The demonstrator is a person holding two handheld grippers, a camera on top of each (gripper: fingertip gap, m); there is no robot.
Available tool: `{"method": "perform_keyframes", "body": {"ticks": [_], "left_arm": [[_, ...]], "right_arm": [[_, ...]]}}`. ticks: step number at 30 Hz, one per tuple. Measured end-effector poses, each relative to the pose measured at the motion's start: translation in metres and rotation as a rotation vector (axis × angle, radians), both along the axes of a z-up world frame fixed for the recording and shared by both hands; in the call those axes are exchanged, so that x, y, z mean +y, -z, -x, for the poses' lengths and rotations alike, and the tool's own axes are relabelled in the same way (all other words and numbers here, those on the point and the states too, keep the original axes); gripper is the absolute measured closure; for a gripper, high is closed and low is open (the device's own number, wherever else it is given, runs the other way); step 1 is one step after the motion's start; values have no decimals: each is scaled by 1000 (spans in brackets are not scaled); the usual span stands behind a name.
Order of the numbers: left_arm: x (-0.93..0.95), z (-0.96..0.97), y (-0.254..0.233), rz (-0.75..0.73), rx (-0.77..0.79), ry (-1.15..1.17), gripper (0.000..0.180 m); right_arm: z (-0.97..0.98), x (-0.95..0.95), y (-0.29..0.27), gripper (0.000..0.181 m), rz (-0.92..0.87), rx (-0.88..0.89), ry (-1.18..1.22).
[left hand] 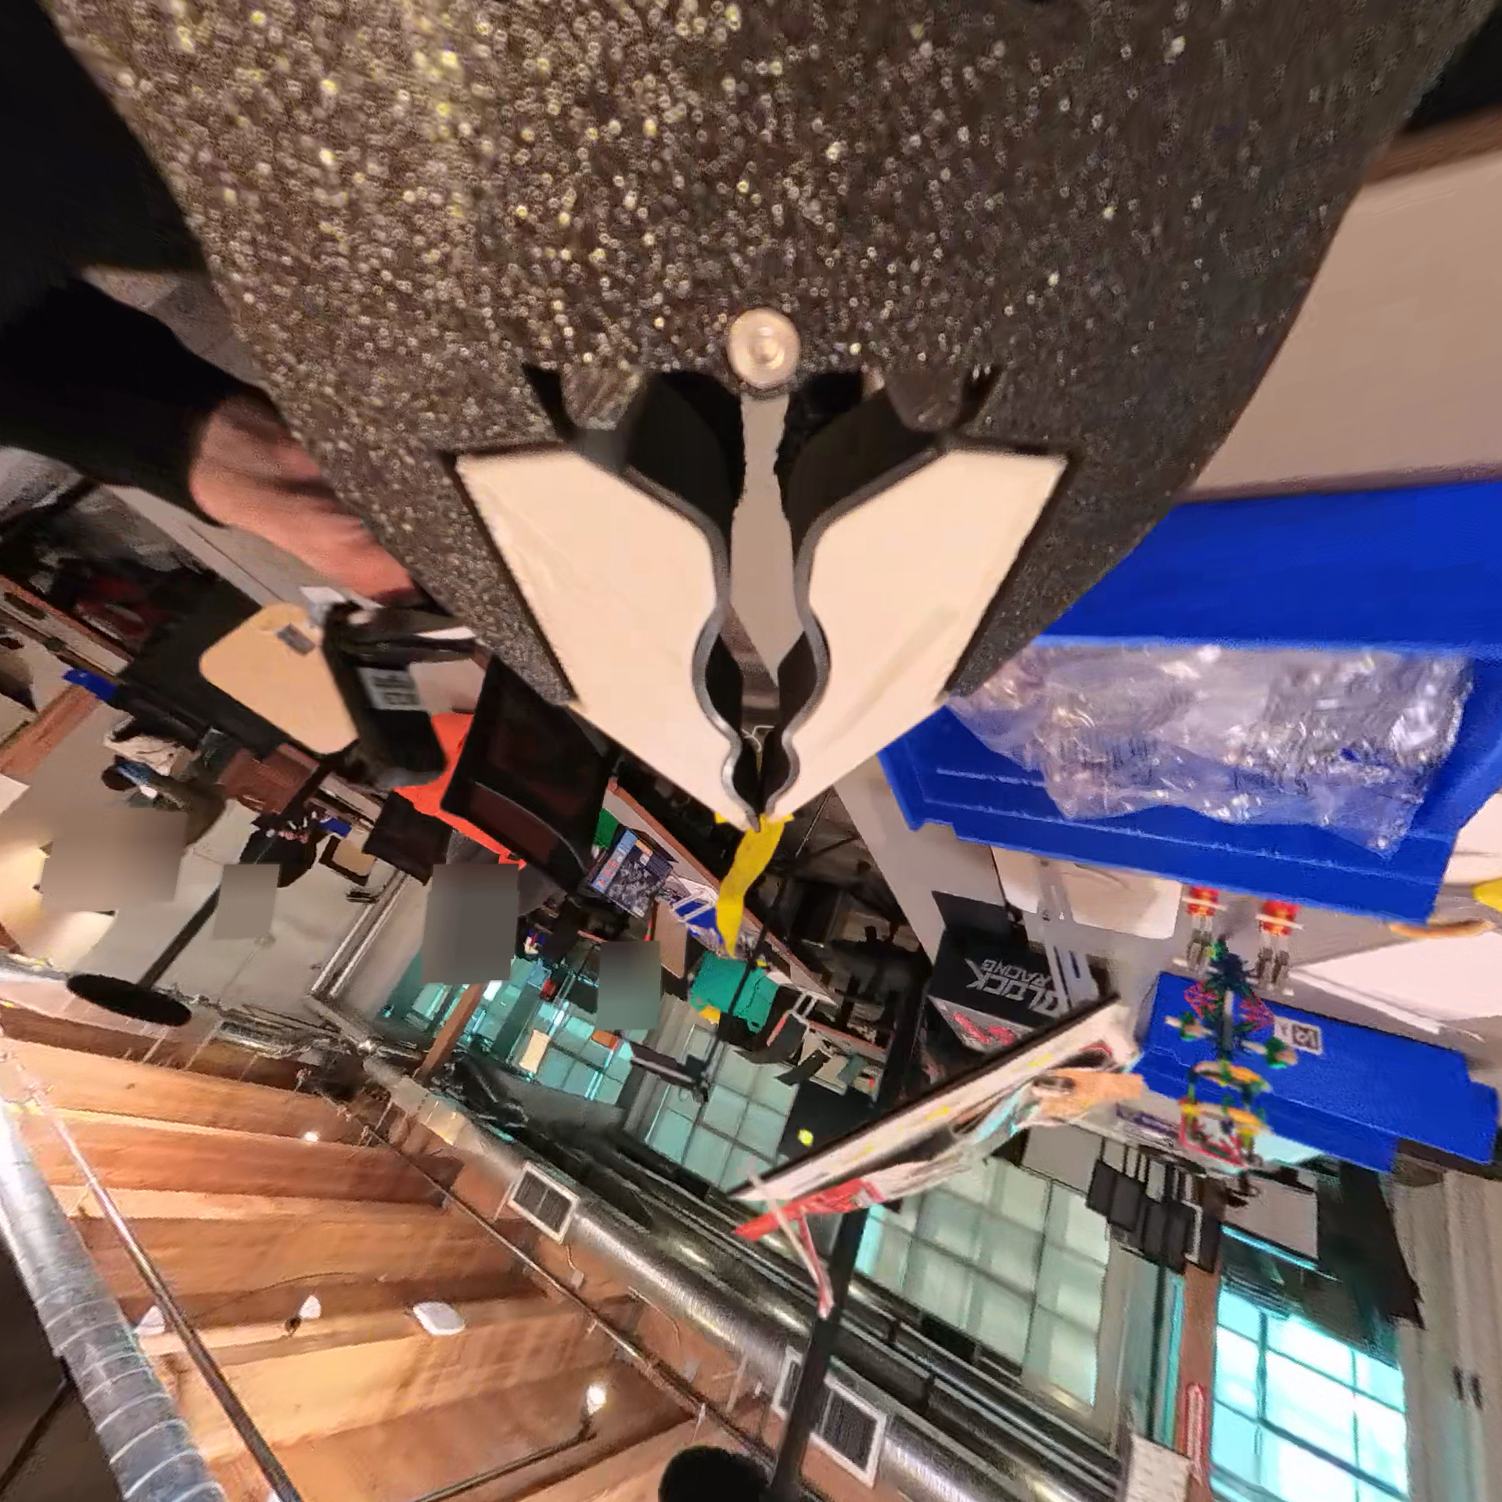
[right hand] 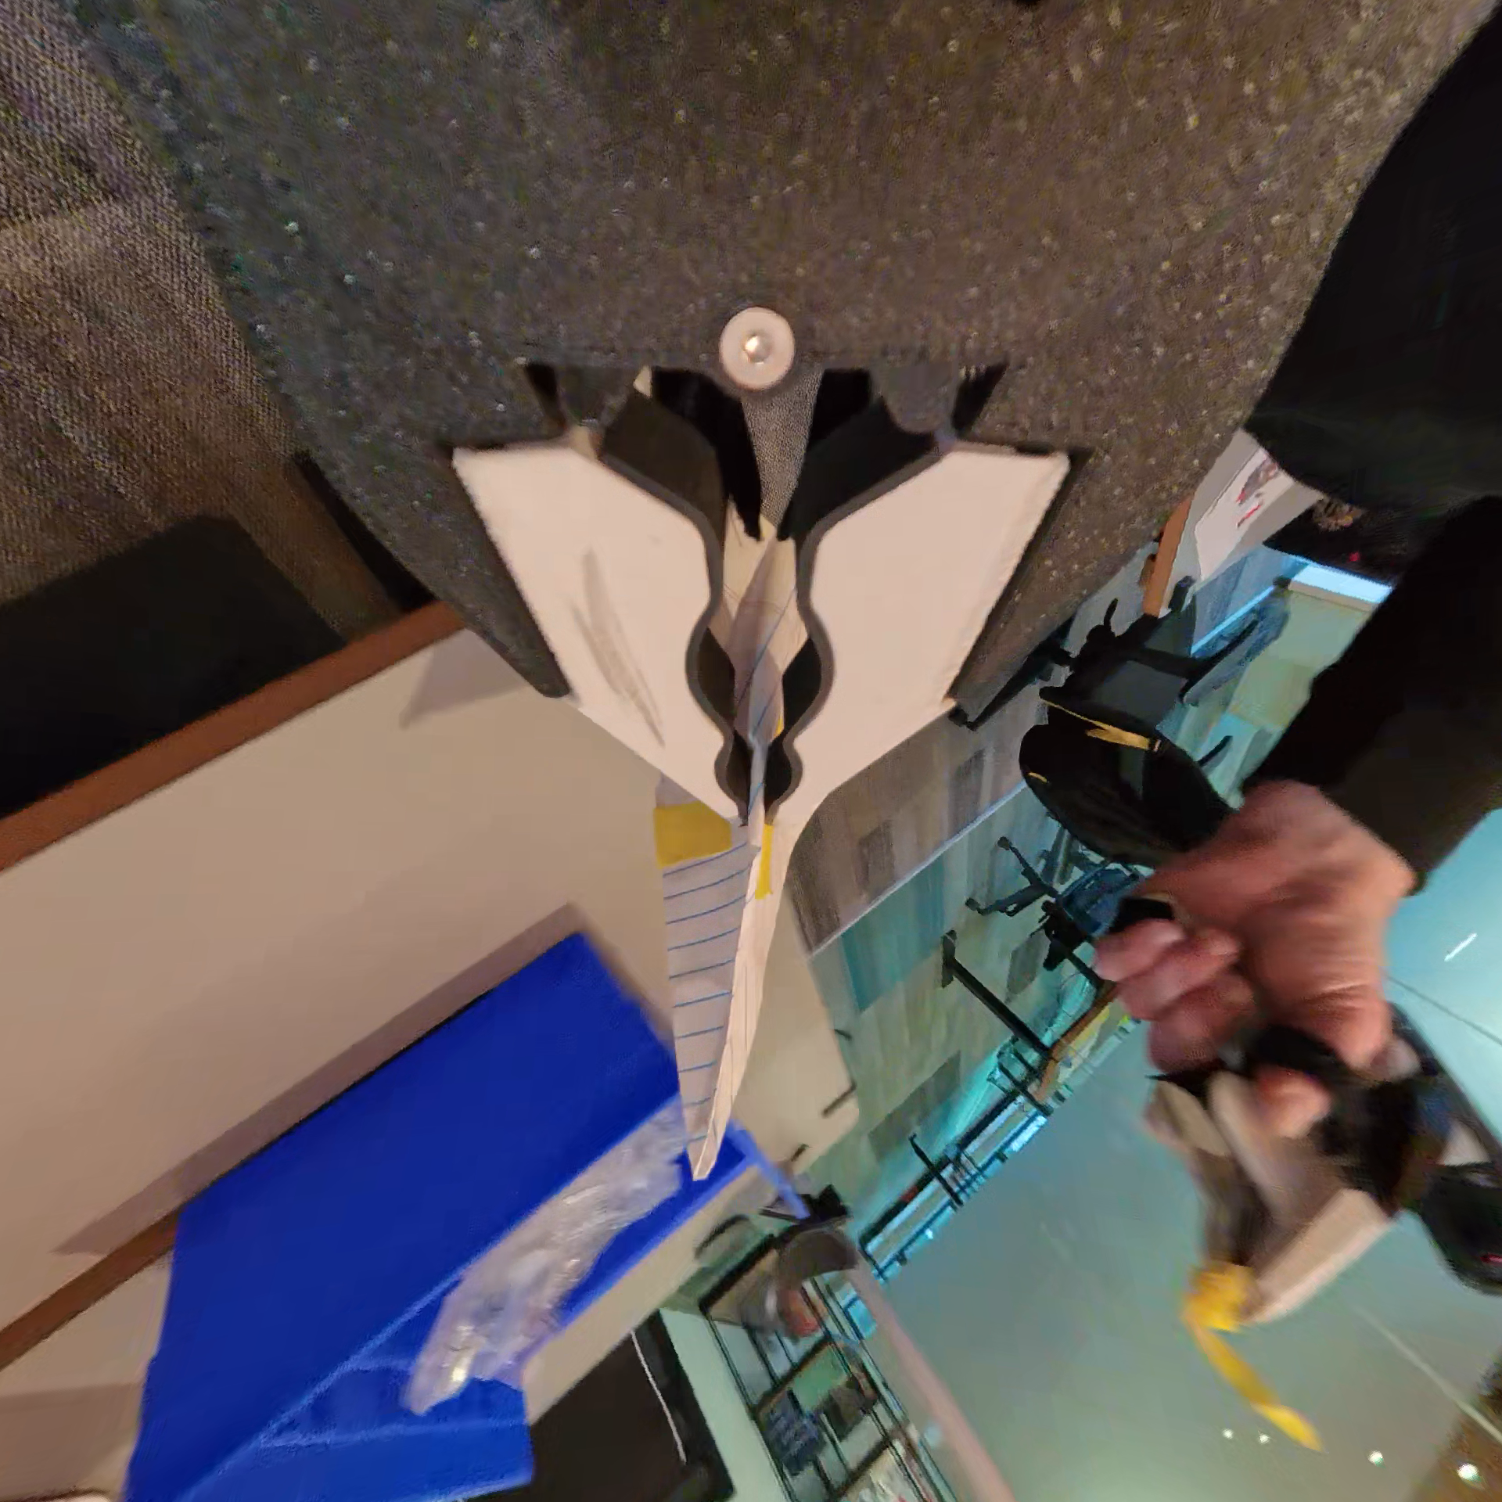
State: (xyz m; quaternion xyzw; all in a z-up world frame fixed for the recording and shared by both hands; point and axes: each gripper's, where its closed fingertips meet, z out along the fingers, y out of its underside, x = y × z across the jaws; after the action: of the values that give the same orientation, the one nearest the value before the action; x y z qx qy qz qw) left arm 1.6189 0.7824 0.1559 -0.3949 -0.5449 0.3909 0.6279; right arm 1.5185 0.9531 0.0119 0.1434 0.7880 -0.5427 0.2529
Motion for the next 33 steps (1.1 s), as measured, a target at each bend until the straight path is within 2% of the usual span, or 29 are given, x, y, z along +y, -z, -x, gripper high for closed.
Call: {"method": "perform_keyframes", "body": {"ticks": [5, 7, 10, 12, 16, 18, 20, 23, 24, 27, 30, 33], "left_arm": [[-63, 65, 1, 88, -101, 46, 180], [-79, 89, 5, 98, -133, 82, 180], [-94, 115, 19, 111, -184, 178, 180], [-104, 129, 29, 57, -190, 249, 180], [-112, 146, 18, -137, -60, 513, 180], [-114, 149, 10, -203, 12, 669, 180], [-120, 148, 4, -240, 55, 821, 180], [-133, 153, 1, -273, 24, 933, 180], [-134, 149, -3, -269, 27, 980, 180], [-134, 140, -3, -220, -14, 1080, 180], [-140, 135, -12, -285, -3, 1133, 180], [-137, 131, -13, -340, -15, 1174, 180]], "right_arm": [[64, -79, 41, 174, -125, 3, -3], [80, -96, 54, 156, -192, 18, -3], [102, -115, 55, 153, -190, 2, 47], [111, -119, 53, 133, -217, 37, 90], [120, -135, -24, 135, -78, 261, 229], [87, -167, -76, 147, 89, 204, 153], [61, -204, -106, 145, 183, 105, 119], [45, -253, -125, 141, 243, 49, 200], [40, -267, -131, 141, 249, 70, 231], [31, -296, -137, 142, 170, 298, 356], [25, -306, -142, 150, 87, 537, 444], [18, -312, -135, 158, 8, 581, 440]]}}
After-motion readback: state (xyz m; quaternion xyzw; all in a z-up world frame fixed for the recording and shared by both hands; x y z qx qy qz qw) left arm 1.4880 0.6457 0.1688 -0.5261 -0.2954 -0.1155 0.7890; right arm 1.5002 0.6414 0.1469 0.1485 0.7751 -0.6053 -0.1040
